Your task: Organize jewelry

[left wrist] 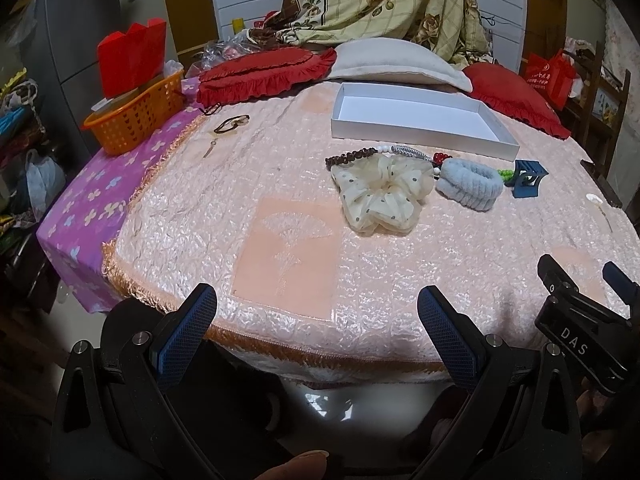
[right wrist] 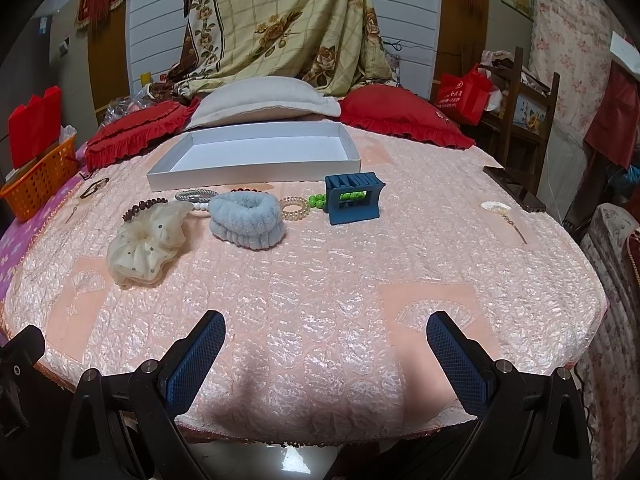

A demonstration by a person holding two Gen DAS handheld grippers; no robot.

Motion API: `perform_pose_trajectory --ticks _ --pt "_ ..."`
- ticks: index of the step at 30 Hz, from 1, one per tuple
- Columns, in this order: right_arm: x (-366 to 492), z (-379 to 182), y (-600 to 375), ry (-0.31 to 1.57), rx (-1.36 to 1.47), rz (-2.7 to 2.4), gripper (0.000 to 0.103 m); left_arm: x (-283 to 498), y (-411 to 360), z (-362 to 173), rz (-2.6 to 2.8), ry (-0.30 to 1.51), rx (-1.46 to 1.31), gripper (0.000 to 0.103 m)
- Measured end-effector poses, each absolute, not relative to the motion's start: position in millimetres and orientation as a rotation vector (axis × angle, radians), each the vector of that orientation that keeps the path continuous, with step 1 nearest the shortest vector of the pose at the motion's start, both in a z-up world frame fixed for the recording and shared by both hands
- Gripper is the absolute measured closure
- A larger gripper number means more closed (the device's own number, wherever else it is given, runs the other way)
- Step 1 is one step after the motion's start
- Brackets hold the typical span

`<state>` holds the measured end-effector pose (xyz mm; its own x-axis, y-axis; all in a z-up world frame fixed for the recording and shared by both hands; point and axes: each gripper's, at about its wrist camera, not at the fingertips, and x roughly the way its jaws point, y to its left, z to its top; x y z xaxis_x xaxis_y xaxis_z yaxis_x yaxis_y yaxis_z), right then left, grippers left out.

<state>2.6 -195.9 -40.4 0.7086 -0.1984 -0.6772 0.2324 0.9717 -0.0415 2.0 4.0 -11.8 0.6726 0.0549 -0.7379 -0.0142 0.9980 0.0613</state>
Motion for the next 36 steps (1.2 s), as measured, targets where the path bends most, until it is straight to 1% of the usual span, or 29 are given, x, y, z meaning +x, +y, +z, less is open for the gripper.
perform_pose_trajectory --ticks 36 --pt "1.9 -36.7 -196.2 0.738 0.062 -0.239 0.003 -4.8 -1.9 -13.3 -0.011 0.863 0.046 0.002"
